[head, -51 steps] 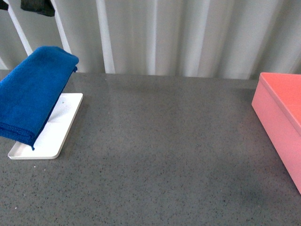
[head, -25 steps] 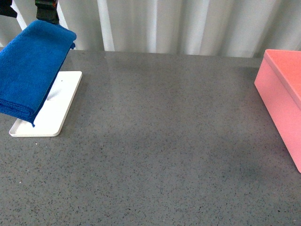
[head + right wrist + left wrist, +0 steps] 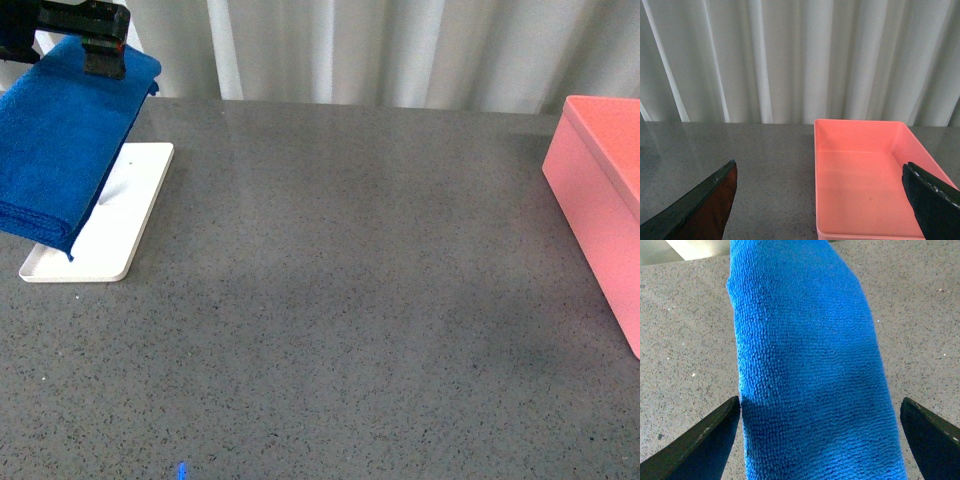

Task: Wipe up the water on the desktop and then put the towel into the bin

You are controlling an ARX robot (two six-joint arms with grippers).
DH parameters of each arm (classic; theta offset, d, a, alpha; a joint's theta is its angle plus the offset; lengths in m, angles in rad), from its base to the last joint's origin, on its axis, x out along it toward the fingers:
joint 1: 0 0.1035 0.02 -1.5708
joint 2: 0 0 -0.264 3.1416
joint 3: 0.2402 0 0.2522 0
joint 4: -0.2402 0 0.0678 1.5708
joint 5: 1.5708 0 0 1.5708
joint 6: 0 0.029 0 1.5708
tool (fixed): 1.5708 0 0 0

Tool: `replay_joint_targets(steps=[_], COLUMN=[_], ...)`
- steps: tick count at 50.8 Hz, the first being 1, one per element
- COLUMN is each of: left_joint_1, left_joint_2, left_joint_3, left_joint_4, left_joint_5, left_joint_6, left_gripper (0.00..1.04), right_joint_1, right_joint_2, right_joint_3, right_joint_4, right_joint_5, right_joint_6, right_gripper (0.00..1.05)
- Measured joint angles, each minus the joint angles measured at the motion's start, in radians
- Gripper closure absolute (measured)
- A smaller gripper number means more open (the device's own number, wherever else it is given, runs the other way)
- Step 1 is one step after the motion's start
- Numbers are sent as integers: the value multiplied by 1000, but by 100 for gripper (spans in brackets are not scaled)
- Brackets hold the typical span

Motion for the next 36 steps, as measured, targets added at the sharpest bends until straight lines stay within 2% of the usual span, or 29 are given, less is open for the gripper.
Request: replay_joint_targets(steps=[23,32,36], left_joint_1=[-4,-4,-1], left_joint_2=[3,4,4], left_joint_3=[-63,-74,-76], left_joint_4=[64,67,74], left_joint_5=[-8,-15,-22], left_joint_6=[-11,-15,-18], left_gripper=[7,32,48], right_joint_1=[0,0,0], right_joint_2=[0,0,0], right_joint_3=[0,0,0], right_joint_4=[0,0,0], right_joint_5=[0,0,0], right_joint_6=[0,0,0], right_gripper=[7,7,7])
